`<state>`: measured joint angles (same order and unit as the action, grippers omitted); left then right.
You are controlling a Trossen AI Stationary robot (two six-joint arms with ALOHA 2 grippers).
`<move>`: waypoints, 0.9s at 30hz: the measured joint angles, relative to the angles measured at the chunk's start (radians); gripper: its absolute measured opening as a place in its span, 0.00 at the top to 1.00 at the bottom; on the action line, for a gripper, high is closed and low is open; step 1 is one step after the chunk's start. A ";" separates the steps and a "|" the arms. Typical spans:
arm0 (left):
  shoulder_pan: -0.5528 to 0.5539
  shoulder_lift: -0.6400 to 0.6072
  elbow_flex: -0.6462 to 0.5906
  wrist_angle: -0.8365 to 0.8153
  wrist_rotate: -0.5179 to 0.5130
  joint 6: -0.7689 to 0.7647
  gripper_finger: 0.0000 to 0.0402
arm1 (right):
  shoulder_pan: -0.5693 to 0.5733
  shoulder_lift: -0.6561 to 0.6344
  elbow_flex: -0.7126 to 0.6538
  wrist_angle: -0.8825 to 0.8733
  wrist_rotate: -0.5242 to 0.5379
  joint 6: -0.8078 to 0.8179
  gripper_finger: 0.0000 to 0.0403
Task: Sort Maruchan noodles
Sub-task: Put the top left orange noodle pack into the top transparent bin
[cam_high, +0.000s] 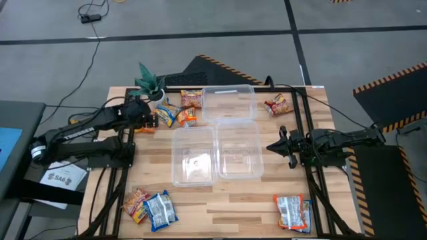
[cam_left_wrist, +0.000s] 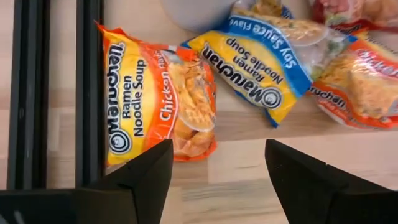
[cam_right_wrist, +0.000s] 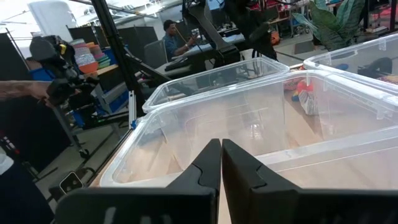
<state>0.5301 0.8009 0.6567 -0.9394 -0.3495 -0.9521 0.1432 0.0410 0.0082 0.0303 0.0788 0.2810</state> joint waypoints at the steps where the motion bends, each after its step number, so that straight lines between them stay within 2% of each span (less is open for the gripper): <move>1: 0.011 0.004 0.000 0.001 0.010 0.005 0.40 | 0.000 0.000 0.000 0.000 0.000 0.000 0.91; 27: 0.031 -0.049 0.002 0.015 0.040 0.017 0.40 | 0.000 0.000 0.000 0.000 0.000 0.000 0.91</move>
<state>0.5610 0.7514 0.6582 -0.9245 -0.3099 -0.9353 0.1432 0.0410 0.0082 0.0303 0.0788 0.2810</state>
